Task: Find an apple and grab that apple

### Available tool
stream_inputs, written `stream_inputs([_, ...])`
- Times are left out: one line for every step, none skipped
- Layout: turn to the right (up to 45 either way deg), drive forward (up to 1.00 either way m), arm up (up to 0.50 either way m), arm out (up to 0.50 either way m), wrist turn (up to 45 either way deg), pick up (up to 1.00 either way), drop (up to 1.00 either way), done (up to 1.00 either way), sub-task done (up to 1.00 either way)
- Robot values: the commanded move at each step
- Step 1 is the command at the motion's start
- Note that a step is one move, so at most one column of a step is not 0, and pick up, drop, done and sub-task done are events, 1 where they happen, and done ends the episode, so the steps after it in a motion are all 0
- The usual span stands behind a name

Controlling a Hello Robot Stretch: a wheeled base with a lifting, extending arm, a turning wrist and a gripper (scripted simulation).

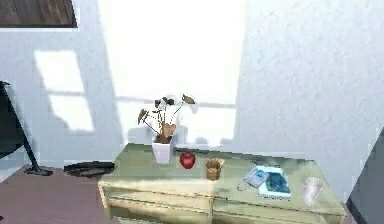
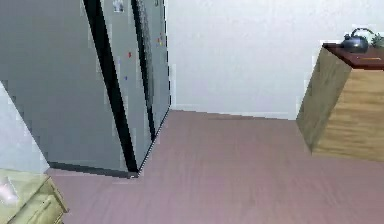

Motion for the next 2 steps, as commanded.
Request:
stream_inputs([0.0,0.20,0.00,0.00,0.0,0.00,0.00,0.00,0.00])
stream_inputs([-45.0,0.00,0.00,0.00,0.0,0.00,0.00,0.00,0.00])
